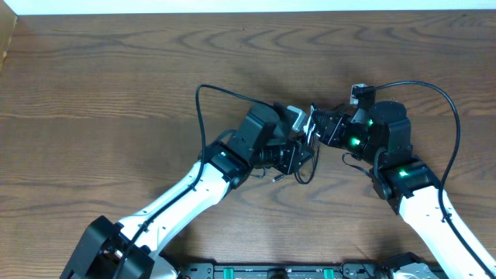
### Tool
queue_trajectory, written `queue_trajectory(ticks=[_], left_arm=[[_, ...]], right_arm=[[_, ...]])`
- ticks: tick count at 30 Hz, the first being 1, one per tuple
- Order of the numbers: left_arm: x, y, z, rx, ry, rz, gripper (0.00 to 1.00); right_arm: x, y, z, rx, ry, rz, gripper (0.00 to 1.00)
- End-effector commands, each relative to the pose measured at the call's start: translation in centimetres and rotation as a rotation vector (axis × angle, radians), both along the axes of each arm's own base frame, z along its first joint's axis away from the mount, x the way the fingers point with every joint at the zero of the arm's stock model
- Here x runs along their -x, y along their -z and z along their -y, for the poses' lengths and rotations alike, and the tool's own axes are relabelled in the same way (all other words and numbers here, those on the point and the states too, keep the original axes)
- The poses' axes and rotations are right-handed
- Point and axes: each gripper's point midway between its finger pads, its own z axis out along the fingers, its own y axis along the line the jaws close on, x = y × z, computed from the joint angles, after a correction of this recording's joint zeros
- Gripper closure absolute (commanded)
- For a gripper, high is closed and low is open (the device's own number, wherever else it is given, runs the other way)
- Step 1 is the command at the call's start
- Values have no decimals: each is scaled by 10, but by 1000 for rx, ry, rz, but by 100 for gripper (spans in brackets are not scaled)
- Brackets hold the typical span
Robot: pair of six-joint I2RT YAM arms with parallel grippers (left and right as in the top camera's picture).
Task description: Untangle cables
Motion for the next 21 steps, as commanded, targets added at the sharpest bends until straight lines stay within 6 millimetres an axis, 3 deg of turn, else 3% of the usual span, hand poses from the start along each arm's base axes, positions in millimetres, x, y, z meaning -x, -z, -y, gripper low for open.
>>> queue_trajectory(ticks=[1, 5, 7, 13, 15, 16, 21], left_arm=[[-12, 1, -6, -74, -64, 100, 60], [-21, 3, -9, -118, -148, 143, 59], [-28, 1, -12, -134, -204, 166, 49], [-39, -8, -6, -121, -258, 239, 45], [-44, -5, -9, -136, -282, 250, 62], [-48, 0, -14, -165, -308, 257, 90], [-51, 5, -20, -195, -332, 259, 92]], right_arm=[[-5, -12, 0, -40, 26, -7, 99], [-2, -9, -1, -51, 28, -32, 99], [-1, -8, -2, -59, 23, -44, 99], [6, -10, -10, -95, -24, -66, 99], [8, -9, -11, -97, -30, -73, 99], [9, -7, -10, -92, -29, -83, 99], [5, 1, 1, -55, 11, -92, 99]])
